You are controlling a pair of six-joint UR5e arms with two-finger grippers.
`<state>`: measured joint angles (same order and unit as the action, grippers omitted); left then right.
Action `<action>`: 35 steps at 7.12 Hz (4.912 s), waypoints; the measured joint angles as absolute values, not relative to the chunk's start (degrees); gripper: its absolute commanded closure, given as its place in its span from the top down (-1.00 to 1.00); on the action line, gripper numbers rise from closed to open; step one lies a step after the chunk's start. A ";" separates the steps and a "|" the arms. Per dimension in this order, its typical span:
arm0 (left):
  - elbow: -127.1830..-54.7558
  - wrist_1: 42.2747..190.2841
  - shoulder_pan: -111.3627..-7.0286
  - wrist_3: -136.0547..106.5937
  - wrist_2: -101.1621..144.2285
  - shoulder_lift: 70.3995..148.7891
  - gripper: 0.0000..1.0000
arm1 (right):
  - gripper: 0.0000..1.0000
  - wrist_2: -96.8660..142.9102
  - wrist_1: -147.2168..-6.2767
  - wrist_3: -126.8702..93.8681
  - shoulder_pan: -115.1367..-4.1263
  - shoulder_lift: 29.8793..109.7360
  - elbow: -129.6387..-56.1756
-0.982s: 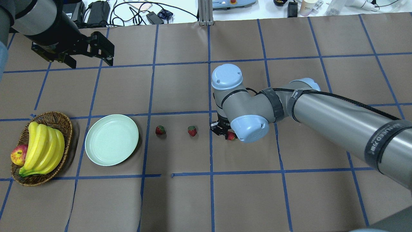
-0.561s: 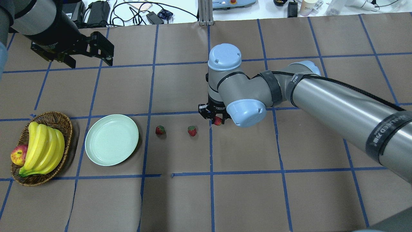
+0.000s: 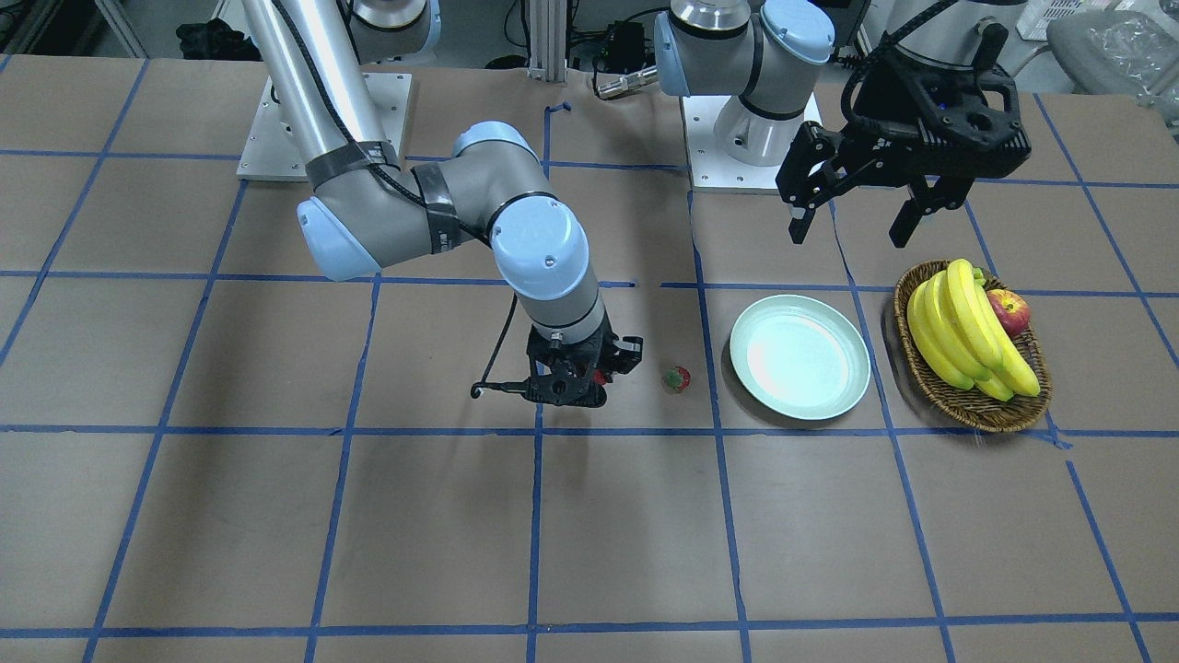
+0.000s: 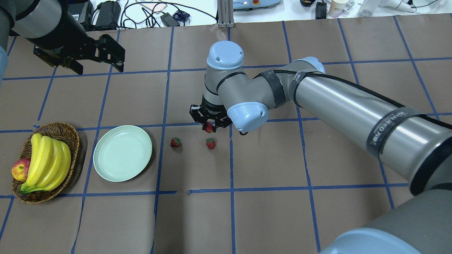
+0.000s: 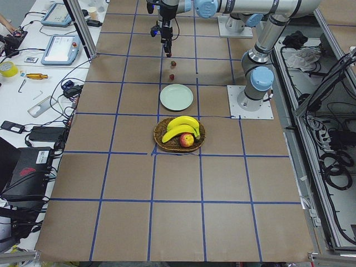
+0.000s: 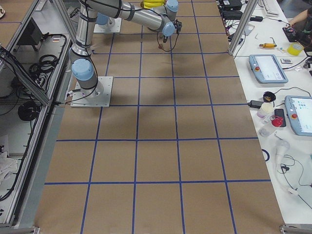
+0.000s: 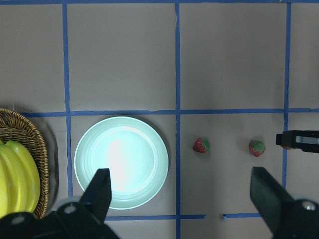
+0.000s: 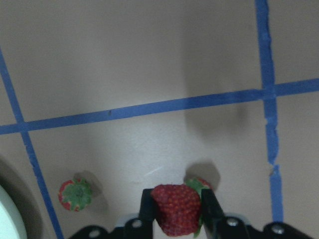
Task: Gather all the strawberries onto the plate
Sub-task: 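Carry the strawberry toward the plate and release it beside the others, then raise the right arm away while the left gripper reaches toward the strawberries, then grasp the strawberry nearest the plate with the left gripper and drop it onto the plate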
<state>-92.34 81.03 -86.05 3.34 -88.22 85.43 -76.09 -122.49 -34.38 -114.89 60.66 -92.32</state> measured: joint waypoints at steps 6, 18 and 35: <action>-92.53 81.04 -86.02 3.41 -88.36 85.45 1.00 | 1.00 -73.93 -123.30 -37.32 -117.83 57.26 -90.63; -113.22 54.58 -94.49 36.90 -90.17 105.49 0.85 | 1.00 -91.51 -97.36 -6.01 -91.54 90.07 -97.57; -115.94 61.33 -83.24 43.77 -95.77 103.05 1.00 | 1.00 -90.62 -93.00 -2.86 -89.54 94.22 -96.13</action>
